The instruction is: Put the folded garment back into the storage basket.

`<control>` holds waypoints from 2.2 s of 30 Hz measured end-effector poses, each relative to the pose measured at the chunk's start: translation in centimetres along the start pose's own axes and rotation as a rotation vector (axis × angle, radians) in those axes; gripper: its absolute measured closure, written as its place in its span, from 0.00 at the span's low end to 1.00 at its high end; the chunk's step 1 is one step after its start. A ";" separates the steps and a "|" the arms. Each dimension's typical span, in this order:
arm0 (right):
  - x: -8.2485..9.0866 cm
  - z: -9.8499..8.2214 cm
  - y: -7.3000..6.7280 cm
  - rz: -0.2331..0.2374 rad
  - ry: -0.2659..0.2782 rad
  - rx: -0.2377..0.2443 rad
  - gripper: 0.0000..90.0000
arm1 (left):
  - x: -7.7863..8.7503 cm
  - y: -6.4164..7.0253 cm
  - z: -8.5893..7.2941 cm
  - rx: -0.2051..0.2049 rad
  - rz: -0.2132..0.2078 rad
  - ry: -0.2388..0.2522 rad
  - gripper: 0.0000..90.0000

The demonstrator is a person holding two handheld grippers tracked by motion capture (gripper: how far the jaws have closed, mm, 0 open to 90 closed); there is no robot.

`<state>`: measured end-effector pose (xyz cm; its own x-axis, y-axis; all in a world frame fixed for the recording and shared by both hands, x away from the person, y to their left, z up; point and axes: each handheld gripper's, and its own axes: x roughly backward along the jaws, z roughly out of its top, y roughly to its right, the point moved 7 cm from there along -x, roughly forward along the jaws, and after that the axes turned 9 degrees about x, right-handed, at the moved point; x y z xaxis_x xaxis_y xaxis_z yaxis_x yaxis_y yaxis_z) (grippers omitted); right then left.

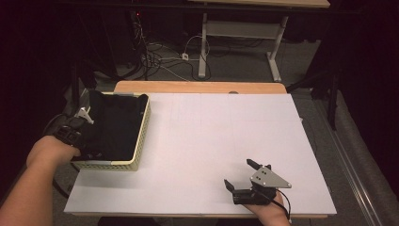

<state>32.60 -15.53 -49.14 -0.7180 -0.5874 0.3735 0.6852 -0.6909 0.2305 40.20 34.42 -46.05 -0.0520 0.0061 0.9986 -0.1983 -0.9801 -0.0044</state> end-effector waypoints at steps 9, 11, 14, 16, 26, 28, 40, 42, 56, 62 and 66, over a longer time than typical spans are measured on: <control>0.3 0.3 -0.2 0.001 0.017 -0.004 0.01 | -2.9 -0.2 1.1 0.006 0.006 -0.076 0.98; 0.4 0.3 -0.2 0.000 0.016 -0.006 0.01 | -3.6 -0.2 1.3 -0.009 0.009 -0.106 0.98; 0.4 0.2 -0.1 -0.004 0.013 -0.006 0.01 | -4.1 -0.2 1.6 -0.007 0.000 -0.116 0.98; 0.4 0.2 -0.1 -0.006 0.011 -0.009 0.01 | -4.3 -0.2 1.7 -0.007 -0.004 -0.119 0.98; 0.4 0.3 -0.3 -0.006 0.013 0.003 0.02 | -1.8 0.0 2.0 0.006 -0.049 -0.016 0.97; 0.5 0.3 -0.3 -0.008 0.012 0.002 0.02 | -0.5 0.1 2.6 0.021 -0.050 0.046 0.97; 0.5 -0.1 0.4 -0.037 0.001 -0.007 0.02 | 1.6 -1.1 9.4 0.132 -0.051 0.279 0.97; 0.4 -0.1 0.4 -0.047 -0.004 -0.004 0.02 | 0.9 -1.4 10.8 0.140 -0.057 0.294 0.97; -0.1 -0.4 -0.5 -0.058 -0.052 0.036 0.02 | -4.6 -2.7 16.2 0.203 0.024 0.348 0.98; 0.2 -0.5 -1.0 -0.060 -0.049 0.047 0.02 | -6.1 -2.5 16.5 0.215 0.024 0.346 0.98; 0.3 -0.5 -1.1 -0.061 -0.046 0.053 0.02 | -6.2 -2.5 16.4 0.217 0.013 0.356 0.98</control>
<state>31.58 -15.13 -49.76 -0.7529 -0.5239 0.3983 0.6468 -0.7009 0.3008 57.09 33.61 -51.35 -0.3963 0.0244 0.9178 0.0136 -0.9994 0.0324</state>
